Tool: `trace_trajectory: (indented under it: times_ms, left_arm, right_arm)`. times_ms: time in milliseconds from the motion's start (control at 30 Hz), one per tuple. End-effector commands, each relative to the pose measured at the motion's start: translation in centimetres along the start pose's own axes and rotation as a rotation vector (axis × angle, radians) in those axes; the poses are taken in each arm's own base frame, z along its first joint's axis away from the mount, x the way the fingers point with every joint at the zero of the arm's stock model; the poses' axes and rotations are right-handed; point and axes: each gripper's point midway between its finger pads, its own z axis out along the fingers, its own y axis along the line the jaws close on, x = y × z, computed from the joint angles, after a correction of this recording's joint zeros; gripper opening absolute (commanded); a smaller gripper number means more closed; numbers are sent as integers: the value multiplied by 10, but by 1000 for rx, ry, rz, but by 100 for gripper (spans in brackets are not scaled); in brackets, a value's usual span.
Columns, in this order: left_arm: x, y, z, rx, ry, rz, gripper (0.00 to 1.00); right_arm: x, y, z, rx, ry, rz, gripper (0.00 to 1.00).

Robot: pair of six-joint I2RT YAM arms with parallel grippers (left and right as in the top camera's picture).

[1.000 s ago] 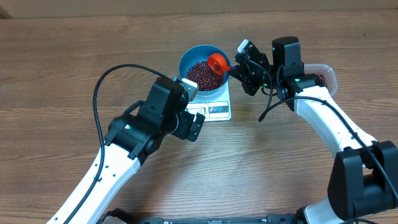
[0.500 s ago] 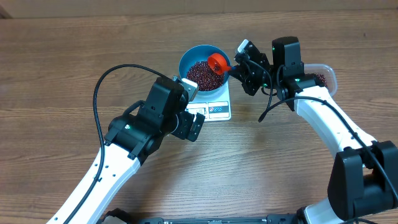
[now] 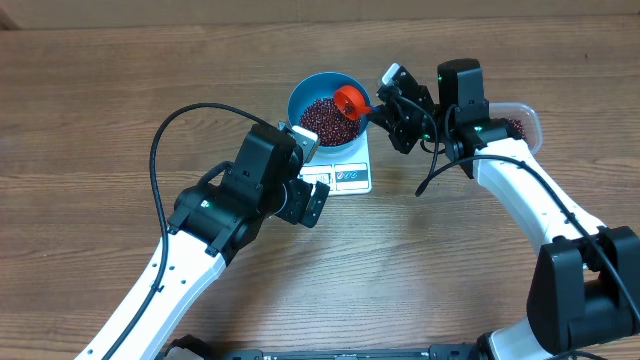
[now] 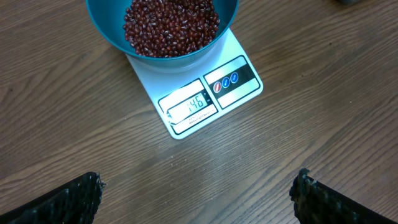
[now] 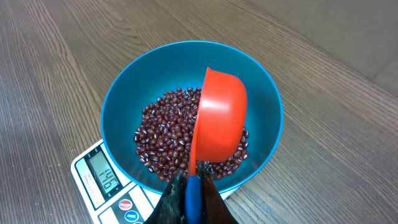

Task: Scoop item into bowl and weigh 150g on scale
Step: 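Tilt the scoop further to pour remaining beans into the bowl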

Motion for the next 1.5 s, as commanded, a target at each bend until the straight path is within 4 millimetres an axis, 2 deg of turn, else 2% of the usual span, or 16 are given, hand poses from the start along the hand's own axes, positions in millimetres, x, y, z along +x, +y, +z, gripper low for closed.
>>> trace_trajectory:
  times_ms: [0,200,300,467,667,933,1067,1233,1467]
  left_arm:
    - [2,-1,3,7,10,15,100]
    - [2,-1,2,7,10,15,99]
    - [2,-1,2,7,10,15,100]
    - [2,-1,3,7,10,15,99]
    - [2,-1,3,7,10,15,99]
    - [2,-1,3,7,10,15,100]
    - [2,-1,3,7,10,15,99]
    - [2,-1,2,7,10,15,100]
    - [2,-1,3,7,10,15,100]
  right_arm:
    - [-3,3,1,-12,-9,-9,4]
    - [-3,3,1,-12,-11,-10,4]
    - [-11,4,-3,3,-19,-27,4]
    - [-12,-11,-11,116,15,-53,4]
    - [-24,14,-16,84,22,-206,4]
    - [-29,24,-7,195,98,-297,4]
    - [-30,16,-8,260,118,-306,4]
    - [-33,4,-12,306,91,-193,4]
    - [-31,0,-14,314,87,-156,4]
